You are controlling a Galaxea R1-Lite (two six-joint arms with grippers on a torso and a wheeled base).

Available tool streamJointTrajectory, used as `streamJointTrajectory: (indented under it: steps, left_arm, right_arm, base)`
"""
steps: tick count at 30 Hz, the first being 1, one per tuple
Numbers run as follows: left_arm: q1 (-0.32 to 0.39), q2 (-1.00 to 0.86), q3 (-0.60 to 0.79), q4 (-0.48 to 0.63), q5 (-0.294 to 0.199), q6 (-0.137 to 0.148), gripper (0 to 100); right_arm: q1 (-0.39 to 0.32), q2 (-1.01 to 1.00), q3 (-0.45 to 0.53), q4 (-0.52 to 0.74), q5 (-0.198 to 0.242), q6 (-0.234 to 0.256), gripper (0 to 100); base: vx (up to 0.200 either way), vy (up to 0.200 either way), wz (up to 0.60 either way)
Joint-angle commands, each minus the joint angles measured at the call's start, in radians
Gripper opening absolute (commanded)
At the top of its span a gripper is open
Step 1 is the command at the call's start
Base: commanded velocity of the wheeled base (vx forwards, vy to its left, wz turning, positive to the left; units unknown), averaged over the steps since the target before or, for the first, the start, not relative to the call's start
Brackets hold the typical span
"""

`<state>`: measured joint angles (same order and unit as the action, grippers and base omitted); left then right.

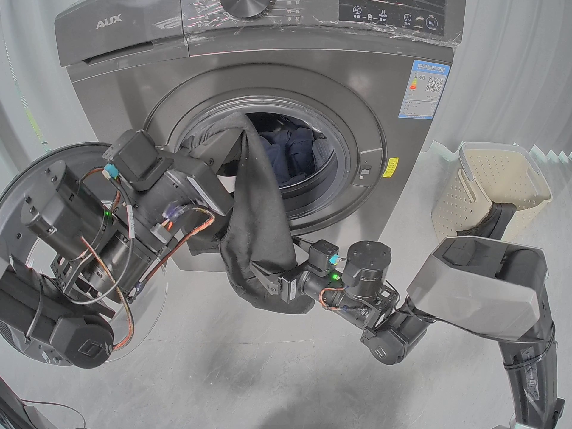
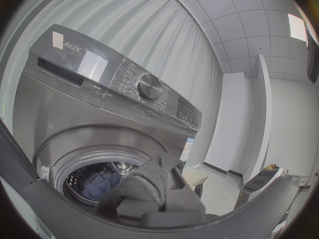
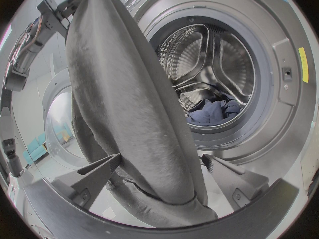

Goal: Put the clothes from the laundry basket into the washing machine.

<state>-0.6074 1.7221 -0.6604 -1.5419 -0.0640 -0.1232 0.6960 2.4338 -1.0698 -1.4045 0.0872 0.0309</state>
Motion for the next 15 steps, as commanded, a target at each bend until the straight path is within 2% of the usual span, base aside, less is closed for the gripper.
streamJointTrajectory:
  steps: [1,7,13,14,15]
  left_arm:
    - [-0.012,-0.016,0.002,0.0,-0.002,-0.001,0]
    - [-0.012,-0.018,0.002,0.0,-0.002,-0.001,0]
    - [-0.009,-0.016,-0.001,0.0,-0.002,-0.004,0]
    - [-0.008,-0.016,-0.001,0.0,-0.002,-0.004,0]
    - [-0.002,-0.015,0.001,0.002,-0.002,-0.004,0]
  right_arm:
    - [0.005,0.08,-0.096,0.019,0.002,-0.003,100]
    - [-0.001,0.134,-0.214,0.024,0.0,-0.002,100]
    - [-0.007,0.142,-0.246,0.015,-0.007,-0.002,100]
    - [-0.007,0.142,-0.246,0.013,-0.007,0.0,0]
    - [-0.01,0.133,-0.24,0.01,-0.007,0.0,0]
  base:
    - [0.0,0.0,0.0]
    - [0.0,0.0,0.0]
    - [0.0,0.0,0.0]
    - [0.0,0.0,0.0]
    - [0.0,0.0,0.0]
